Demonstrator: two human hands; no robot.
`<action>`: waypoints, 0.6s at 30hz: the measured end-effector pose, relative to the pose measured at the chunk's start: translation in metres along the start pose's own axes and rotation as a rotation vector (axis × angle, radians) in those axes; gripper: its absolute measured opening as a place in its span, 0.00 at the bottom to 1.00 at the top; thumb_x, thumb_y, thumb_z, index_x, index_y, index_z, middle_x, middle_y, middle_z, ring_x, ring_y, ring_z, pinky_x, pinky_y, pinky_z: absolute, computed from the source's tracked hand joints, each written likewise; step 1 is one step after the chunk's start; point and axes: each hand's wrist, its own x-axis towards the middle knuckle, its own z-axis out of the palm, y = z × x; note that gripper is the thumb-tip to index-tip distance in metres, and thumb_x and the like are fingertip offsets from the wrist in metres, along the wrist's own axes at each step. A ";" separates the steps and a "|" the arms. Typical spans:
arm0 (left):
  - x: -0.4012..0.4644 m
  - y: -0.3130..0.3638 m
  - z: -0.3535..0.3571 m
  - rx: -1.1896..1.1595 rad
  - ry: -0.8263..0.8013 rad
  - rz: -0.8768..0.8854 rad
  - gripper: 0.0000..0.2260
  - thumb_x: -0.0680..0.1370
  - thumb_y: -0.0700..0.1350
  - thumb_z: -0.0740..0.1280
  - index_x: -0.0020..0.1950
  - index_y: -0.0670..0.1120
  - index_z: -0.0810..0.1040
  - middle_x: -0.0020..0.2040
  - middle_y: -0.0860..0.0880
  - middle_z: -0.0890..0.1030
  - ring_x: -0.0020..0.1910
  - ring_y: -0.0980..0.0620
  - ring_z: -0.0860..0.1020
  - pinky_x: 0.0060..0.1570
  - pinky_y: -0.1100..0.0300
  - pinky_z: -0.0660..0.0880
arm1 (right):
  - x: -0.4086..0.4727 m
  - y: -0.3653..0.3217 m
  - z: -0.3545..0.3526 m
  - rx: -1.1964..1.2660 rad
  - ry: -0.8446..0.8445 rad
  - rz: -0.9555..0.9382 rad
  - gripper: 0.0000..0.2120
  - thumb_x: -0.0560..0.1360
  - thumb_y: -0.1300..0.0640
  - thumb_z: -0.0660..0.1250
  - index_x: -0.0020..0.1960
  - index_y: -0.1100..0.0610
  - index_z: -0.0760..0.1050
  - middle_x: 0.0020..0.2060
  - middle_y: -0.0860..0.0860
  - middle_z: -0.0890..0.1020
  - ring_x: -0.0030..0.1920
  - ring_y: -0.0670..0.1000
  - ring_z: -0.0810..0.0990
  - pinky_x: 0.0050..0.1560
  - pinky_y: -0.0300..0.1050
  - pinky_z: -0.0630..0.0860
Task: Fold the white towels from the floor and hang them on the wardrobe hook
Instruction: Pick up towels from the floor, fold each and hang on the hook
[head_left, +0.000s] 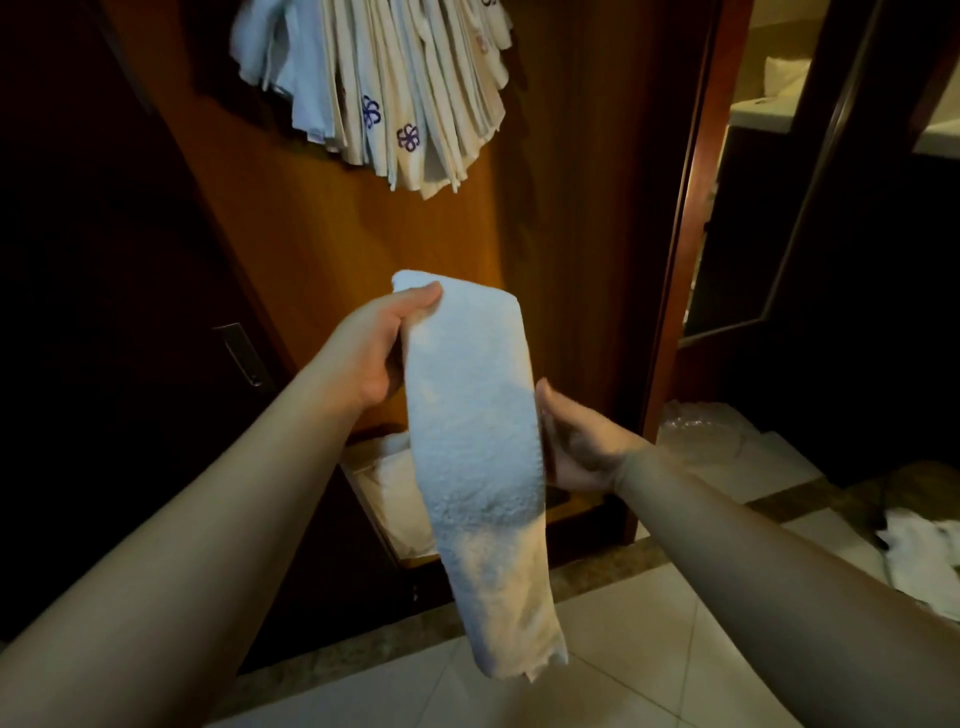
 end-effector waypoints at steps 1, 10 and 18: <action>0.002 0.001 0.000 0.019 0.008 0.006 0.16 0.77 0.48 0.72 0.61 0.42 0.77 0.45 0.45 0.87 0.41 0.47 0.86 0.34 0.56 0.81 | -0.002 -0.002 0.004 -0.007 0.002 0.009 0.42 0.52 0.40 0.87 0.60 0.56 0.81 0.57 0.55 0.85 0.57 0.53 0.84 0.52 0.47 0.82; 0.017 0.010 0.002 0.174 -0.070 -0.013 0.24 0.78 0.56 0.69 0.68 0.42 0.73 0.50 0.43 0.85 0.47 0.46 0.86 0.38 0.55 0.82 | -0.010 -0.027 0.033 -0.376 0.026 0.207 0.22 0.68 0.55 0.75 0.61 0.57 0.77 0.52 0.51 0.87 0.53 0.51 0.85 0.51 0.44 0.81; 0.018 0.012 -0.018 0.650 -0.227 -0.051 0.40 0.67 0.81 0.49 0.64 0.59 0.79 0.62 0.51 0.82 0.60 0.49 0.80 0.60 0.43 0.78 | -0.017 -0.075 0.069 -0.138 0.046 -0.045 0.20 0.73 0.52 0.67 0.64 0.54 0.77 0.57 0.56 0.85 0.57 0.56 0.84 0.54 0.49 0.82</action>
